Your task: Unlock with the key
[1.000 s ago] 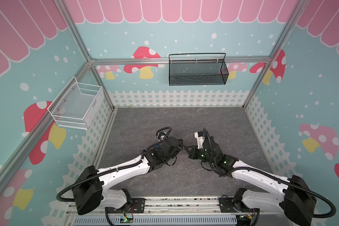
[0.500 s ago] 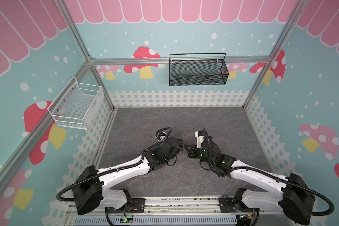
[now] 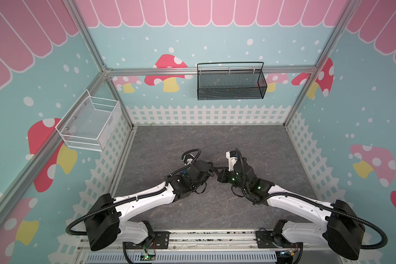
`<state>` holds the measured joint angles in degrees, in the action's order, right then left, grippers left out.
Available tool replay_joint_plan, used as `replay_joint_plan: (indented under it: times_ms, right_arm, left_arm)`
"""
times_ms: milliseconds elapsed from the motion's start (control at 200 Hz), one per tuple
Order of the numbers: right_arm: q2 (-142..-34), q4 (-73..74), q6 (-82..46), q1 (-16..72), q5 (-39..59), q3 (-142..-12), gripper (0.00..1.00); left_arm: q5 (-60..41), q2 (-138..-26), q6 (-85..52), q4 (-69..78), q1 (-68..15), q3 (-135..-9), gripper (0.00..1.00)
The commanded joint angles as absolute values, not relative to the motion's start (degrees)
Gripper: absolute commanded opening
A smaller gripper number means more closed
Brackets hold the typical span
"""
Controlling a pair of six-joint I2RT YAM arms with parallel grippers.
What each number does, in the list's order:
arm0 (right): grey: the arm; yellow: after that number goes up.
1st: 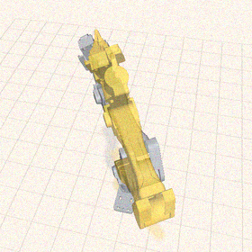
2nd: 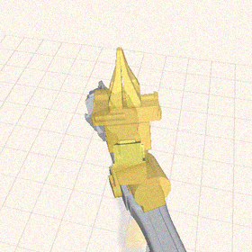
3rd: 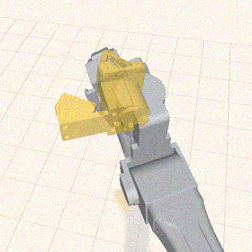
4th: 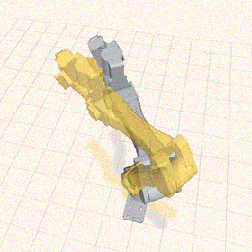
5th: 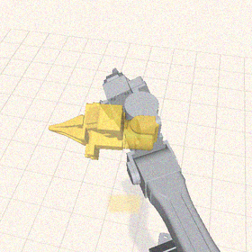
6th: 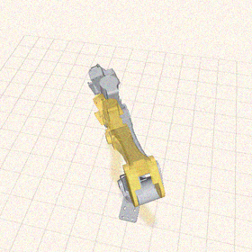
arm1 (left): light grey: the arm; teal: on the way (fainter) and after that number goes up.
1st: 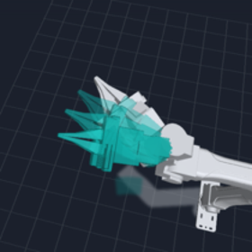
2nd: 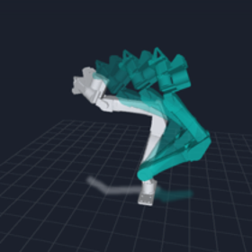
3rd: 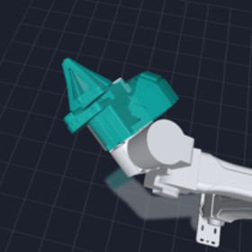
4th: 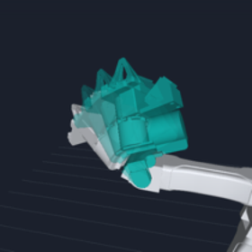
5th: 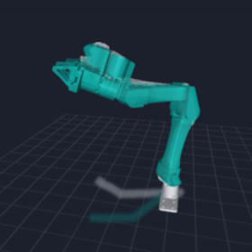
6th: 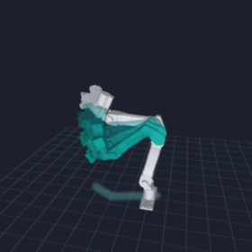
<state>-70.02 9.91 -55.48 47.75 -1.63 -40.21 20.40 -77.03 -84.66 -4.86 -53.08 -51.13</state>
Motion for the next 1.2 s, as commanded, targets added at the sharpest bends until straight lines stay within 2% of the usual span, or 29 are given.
replay_joint_plan:
  times_ms: [0,1196]
  right_arm:
    - [-70.1,10.9,-55.3,48.2,-1.3,-41.4,0.00]
    - [-70.2,10.1,-52.8,49.2,0.6,-41.5,0.00]
  left_arm:
    - [22.5,-76.3,-85.0,-5.2,-53.4,-52.3,0.00]
    - [25.0,-74.5,-85.4,-7.4,-52.6,-50.9,0.00]
